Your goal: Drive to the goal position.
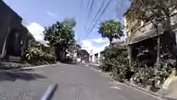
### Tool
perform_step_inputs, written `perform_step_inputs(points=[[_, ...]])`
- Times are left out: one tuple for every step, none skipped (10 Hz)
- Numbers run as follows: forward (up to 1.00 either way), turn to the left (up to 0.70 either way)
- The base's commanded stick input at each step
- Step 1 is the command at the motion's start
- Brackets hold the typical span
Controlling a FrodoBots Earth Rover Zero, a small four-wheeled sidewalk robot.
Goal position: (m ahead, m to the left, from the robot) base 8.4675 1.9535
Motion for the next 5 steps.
perform_step_inputs(points=[[1.0, 0.0], [1.0, 0.0], [1.0, 0.0], [1.0, 0.0], [1.0, 0.0]])
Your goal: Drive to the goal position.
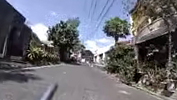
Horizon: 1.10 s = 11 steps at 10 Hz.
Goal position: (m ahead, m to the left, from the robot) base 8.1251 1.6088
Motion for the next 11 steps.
perform_step_inputs(points=[[1.0, 0.0], [1.0, 0.0], [1.0, 0.0], [1.0, 0.0], [1.0, 0.0], [1.0, 0.0], [1.0, 0.0], [1.0, 0.0], [1.0, 0.0], [1.0, 0.0], [1.0, 0.0]])
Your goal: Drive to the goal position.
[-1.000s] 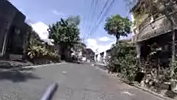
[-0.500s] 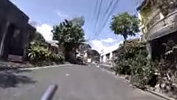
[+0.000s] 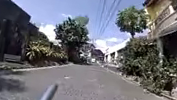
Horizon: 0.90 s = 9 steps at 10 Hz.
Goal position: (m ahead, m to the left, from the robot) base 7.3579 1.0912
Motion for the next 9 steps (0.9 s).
perform_step_inputs(points=[[1.0, 0.0], [1.0, 0.0], [1.0, 0.0], [1.0, 0.0], [1.0, 0.0], [1.0, 0.0], [1.0, -0.05], [1.0, -0.18], [1.0, -0.32]])
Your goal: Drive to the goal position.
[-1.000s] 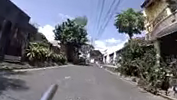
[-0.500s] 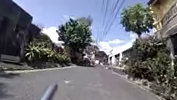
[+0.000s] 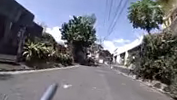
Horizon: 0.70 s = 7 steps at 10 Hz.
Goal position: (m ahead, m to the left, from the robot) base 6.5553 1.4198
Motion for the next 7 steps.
perform_step_inputs(points=[[1.0, -0.4], [1.0, -0.4], [1.0, -0.4], [1.0, -0.4], [1.0, -0.4], [1.0, -0.4], [1.0, -0.39]])
